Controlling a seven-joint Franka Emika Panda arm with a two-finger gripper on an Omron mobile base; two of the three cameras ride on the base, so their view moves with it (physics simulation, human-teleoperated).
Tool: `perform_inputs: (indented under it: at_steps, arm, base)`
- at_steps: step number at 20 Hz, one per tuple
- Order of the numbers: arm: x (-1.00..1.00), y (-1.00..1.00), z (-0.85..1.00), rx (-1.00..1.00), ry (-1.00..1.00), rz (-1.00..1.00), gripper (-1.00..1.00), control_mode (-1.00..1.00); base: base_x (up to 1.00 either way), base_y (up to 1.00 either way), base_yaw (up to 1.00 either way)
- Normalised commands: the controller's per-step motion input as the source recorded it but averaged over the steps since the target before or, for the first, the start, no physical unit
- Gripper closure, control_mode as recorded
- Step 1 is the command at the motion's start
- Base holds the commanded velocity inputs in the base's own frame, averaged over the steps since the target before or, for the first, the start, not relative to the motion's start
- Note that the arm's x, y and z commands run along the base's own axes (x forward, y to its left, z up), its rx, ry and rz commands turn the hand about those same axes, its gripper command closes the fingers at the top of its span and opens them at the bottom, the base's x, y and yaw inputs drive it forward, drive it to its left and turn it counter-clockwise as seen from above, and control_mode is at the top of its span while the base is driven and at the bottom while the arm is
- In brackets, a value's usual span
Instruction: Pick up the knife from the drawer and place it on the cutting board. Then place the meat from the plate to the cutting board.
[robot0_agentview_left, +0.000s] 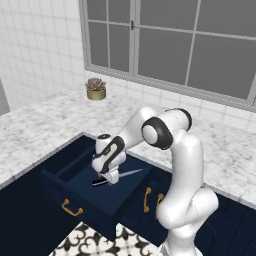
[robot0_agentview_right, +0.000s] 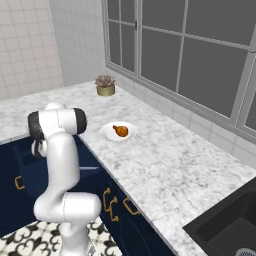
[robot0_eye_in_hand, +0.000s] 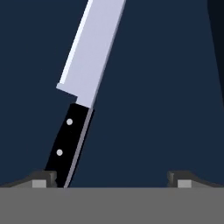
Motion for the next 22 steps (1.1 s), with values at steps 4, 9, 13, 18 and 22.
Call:
perform_inputs:
  at_steps: [4,9,13,18,22]
  arm:
    - [0.46,0.08,-0.43,0.00,0.00,-0.02,-1.00,-1.00]
    - [0.26,0.14,-0.49,0.00,0.00,-0.01,-1.00,-1.00]
    - [0.01,0.23,-0.53,0.00,0.00,0.00,-1.00,-1.00]
    - [0.00,0.08,-0.57,0.00,0.00,0.00,1.00,-1.00]
    - [-0.27,0.10,-0.19,-0.02,0.04,-0.02,1.00,-1.00]
  base:
    - [0.00,0.00,0.00]
    - [0.00,0.00,0.00]
    - [0.00,0.00,0.00]
    - [0.00,0.00,0.00]
    - [0.00,0.00,0.00]
